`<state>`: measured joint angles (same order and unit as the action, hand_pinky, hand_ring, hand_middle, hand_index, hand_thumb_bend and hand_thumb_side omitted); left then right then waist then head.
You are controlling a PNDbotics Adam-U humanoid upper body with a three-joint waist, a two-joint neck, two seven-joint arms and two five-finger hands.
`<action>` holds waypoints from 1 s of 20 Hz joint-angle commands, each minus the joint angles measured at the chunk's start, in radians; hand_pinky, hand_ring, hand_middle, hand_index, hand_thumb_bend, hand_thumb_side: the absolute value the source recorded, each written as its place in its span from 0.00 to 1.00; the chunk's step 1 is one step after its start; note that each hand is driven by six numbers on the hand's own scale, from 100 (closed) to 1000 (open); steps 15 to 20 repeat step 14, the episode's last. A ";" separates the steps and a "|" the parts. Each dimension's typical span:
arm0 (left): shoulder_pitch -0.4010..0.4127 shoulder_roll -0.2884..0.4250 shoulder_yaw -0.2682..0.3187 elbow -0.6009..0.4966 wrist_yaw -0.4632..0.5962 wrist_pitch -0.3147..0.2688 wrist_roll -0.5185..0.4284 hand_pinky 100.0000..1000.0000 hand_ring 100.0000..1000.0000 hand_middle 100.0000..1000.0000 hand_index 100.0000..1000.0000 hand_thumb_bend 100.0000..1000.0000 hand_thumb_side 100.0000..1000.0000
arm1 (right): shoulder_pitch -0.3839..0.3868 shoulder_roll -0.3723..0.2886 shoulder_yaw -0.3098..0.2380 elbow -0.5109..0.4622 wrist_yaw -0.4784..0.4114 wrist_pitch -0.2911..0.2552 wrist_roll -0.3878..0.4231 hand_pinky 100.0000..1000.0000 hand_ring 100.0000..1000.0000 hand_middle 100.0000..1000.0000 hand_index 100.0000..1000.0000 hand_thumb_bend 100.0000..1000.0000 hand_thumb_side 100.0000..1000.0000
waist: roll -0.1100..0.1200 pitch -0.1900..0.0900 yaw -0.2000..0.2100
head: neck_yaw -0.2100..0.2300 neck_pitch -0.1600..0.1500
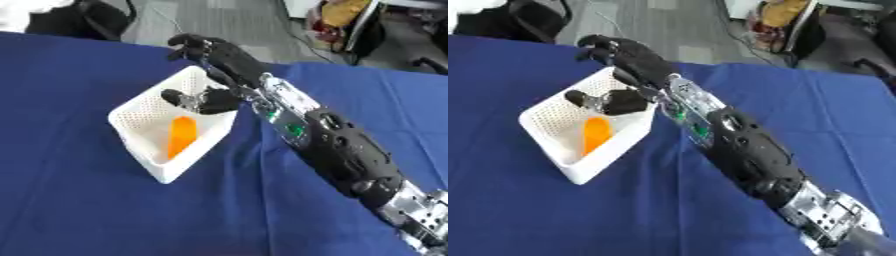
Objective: Pick up objects on the table and place them in the box.
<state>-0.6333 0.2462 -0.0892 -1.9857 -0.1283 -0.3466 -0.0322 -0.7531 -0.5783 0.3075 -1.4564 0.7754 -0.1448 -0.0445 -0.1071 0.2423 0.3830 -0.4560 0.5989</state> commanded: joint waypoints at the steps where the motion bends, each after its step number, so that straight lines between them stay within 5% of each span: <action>1: 0.002 0.030 0.008 -0.014 -0.009 -0.001 -0.002 0.89 0.78 0.88 0.86 0.09 0.92 | 0.046 -0.015 -0.019 -0.082 -0.066 0.008 -0.026 0.47 0.66 0.77 0.74 0.38 1.00 | 0.013 -0.025 -0.014 | 0.018 -0.005; 5: 0.028 0.058 0.013 -0.014 -0.023 0.000 -0.002 0.89 0.78 0.88 0.85 0.08 0.92 | 0.195 -0.032 -0.035 -0.242 -0.152 0.039 -0.052 0.28 0.53 0.69 0.69 0.36 1.00 | 0.017 -0.036 -0.050 | 0.064 -0.012; 6: 0.040 0.073 0.014 -0.014 -0.031 0.003 -0.003 0.89 0.78 0.88 0.85 0.08 0.92 | 0.258 -0.036 -0.043 -0.295 -0.171 0.043 -0.061 0.09 0.43 0.61 0.65 0.28 1.00 | 0.019 -0.042 -0.065 | 0.093 -0.013; 11: 0.108 0.137 0.028 -0.014 -0.076 0.019 -0.005 0.90 0.78 0.88 0.84 0.07 0.93 | 0.564 -0.021 -0.136 -0.528 -0.271 0.062 -0.054 0.00 0.34 0.51 0.60 0.19 1.00 | 0.027 -0.073 -0.132 | 0.206 0.016; 14: 0.149 0.167 0.034 -0.014 -0.098 0.022 0.001 0.90 0.78 0.87 0.83 0.06 0.93 | 0.610 0.035 -0.199 -0.542 -0.295 0.084 -0.060 0.00 0.33 0.50 0.59 0.14 1.00 | 0.036 -0.091 -0.165 | 0.251 0.043; 20: 0.149 0.167 0.034 -0.014 -0.098 0.022 0.001 0.90 0.78 0.87 0.83 0.06 0.93 | 0.610 0.035 -0.199 -0.542 -0.295 0.084 -0.060 0.00 0.33 0.50 0.59 0.14 1.00 | 0.036 -0.091 -0.165 | 0.251 0.043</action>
